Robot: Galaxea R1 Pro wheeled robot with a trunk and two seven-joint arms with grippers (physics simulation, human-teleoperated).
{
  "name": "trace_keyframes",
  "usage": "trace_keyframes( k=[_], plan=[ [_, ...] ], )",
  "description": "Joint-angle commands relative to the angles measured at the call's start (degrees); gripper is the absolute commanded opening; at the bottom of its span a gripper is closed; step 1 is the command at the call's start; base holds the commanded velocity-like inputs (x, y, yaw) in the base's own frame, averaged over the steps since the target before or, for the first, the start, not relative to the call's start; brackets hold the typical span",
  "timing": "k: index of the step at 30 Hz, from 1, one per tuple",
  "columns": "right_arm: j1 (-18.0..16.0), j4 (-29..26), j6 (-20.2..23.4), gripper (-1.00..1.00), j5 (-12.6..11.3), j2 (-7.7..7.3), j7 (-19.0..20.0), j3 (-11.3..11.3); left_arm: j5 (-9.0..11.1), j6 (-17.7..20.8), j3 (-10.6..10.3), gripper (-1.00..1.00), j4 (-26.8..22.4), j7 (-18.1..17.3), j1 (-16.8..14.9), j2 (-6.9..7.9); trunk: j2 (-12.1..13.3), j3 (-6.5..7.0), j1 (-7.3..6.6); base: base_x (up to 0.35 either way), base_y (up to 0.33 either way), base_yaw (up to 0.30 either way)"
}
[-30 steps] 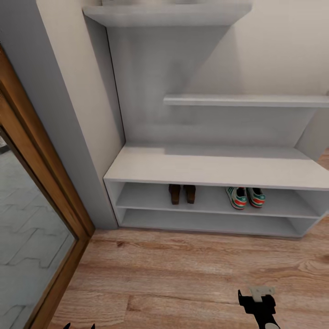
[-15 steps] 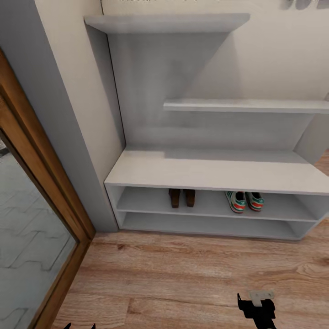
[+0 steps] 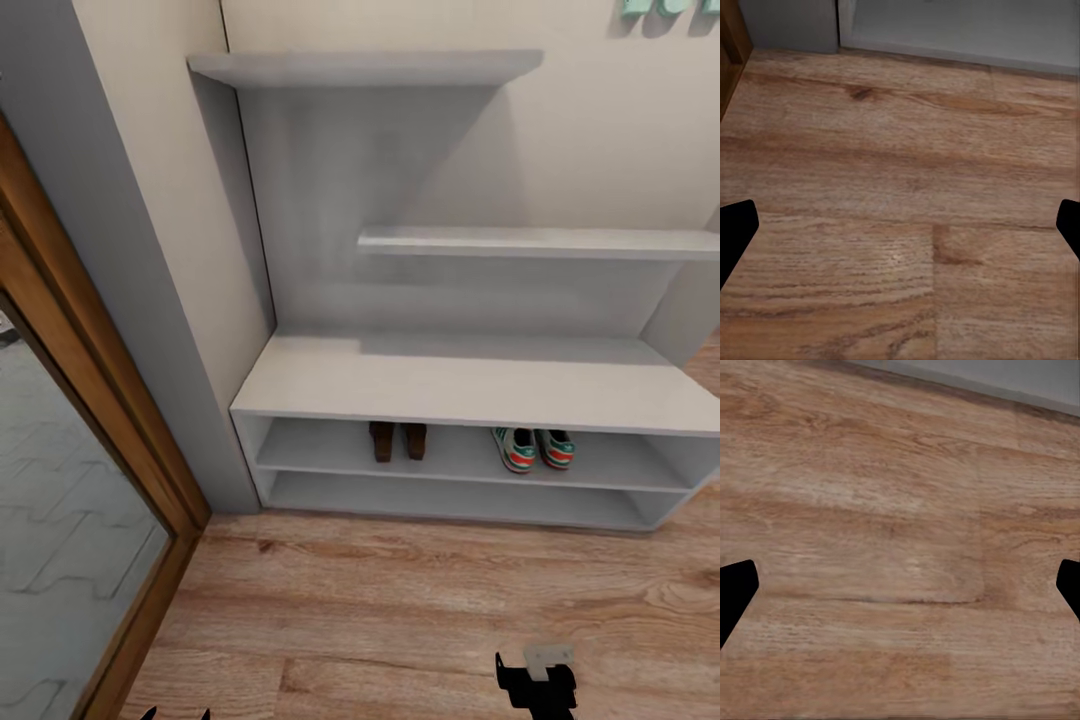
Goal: Pick up the two gym shoes and the two sandals from the corridor floor and place them onto the hallstand (shoe rack) in the corridor, making sure they are on the rack and not on the floor. Arrange them so the two gym shoes are next to each other and the two sandals are next to each other.
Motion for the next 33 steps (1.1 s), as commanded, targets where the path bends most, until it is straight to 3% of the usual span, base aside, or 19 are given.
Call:
trace_keyframes(
  k=[1,9,33],
  plan=[
    [0.2,0.1,-0.1,1.0,0.6,0.54,-0.3,-0.2,-0.6,-0.2,0.5,1.0,0.0,-0.3,-0.1,-0.05,0.4,0.14,-0.23,0.0,0.0,0.0],
    [0.8,0.1,-0.1,1.0,0.9,2.19,-0.3,-0.1,-0.7,-0.2,0.5,1.0,0.1,-0.3,-0.1,-0.15,3.6,1.58,-1.99,0.0,0.0,0.0],
    [2.3,0.2,0.1,1.0,0.9,3.56,-0.3,-0.2,-0.7,-0.2,0.5,1.0,0.1,-0.3,-0.1,-0.16,13.2,5.89,-7.26,0.0,0.0,0.0]
  ],
)
